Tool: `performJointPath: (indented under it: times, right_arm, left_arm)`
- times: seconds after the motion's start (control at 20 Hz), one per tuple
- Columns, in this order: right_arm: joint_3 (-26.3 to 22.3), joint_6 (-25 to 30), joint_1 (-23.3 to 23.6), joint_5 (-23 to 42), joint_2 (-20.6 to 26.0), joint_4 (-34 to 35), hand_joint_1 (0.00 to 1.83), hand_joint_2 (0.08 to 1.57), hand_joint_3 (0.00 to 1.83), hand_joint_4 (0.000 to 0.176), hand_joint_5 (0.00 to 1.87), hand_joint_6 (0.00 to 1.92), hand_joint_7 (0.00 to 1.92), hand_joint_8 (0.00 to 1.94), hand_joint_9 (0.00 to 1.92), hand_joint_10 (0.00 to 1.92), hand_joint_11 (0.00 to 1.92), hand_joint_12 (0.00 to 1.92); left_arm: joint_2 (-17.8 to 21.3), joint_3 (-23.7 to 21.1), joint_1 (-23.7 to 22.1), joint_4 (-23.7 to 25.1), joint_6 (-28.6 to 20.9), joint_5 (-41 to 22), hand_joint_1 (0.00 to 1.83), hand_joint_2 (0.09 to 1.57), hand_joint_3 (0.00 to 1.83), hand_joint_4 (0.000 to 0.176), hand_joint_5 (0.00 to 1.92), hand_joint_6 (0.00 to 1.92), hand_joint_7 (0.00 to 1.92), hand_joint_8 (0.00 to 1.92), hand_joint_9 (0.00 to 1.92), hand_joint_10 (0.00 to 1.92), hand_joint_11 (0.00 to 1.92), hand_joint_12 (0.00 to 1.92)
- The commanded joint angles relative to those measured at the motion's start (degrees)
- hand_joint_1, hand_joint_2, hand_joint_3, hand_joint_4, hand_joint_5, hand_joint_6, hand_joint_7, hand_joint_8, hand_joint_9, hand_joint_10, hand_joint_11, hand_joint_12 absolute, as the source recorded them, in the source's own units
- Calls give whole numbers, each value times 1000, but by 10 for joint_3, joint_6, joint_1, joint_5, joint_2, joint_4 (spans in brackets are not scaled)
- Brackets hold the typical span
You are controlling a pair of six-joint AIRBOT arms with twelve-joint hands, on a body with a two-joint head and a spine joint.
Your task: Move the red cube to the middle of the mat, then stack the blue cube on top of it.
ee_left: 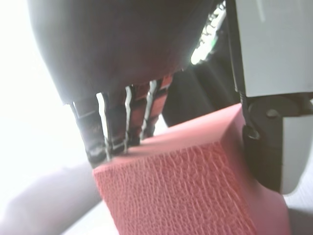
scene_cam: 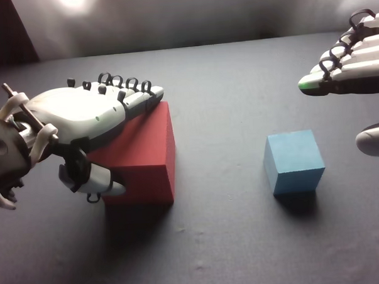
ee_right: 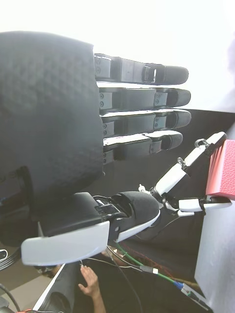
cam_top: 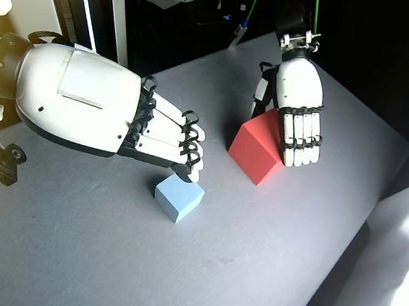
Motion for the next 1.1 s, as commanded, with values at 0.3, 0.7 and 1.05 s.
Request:
performJointPath:
  times: [0.3, 0.7, 1.05]
  right_arm:
    - [0, 1, 8, 51, 6, 19, 0, 1392, 0, 0, 328, 4, 380, 6, 356, 17, 0, 837]
    - [0, 1, 8, 50, 6, 19, 0, 1393, 0, 0, 339, 5, 382, 3, 349, 3, 0, 797]
    - [0, 1, 8, 50, 6, 19, 37, 1390, 0, 0, 371, 7, 402, 5, 365, 8, 0, 830]
  left_arm:
    - [3, 4, -4, -46, 59, 9, 1175, 979, 0, 0, 154, 7, 148, 9, 126, 10, 55, 38]
    - [15, 2, -49, -140, 175, 26, 1356, 1040, 3, 0, 556, 20, 608, 11, 581, 33, 53, 838]
    - [14, 9, -61, -191, 220, 46, 1358, 1132, 1, 0, 755, 31, 703, 128, 461, 651, 114, 1247]
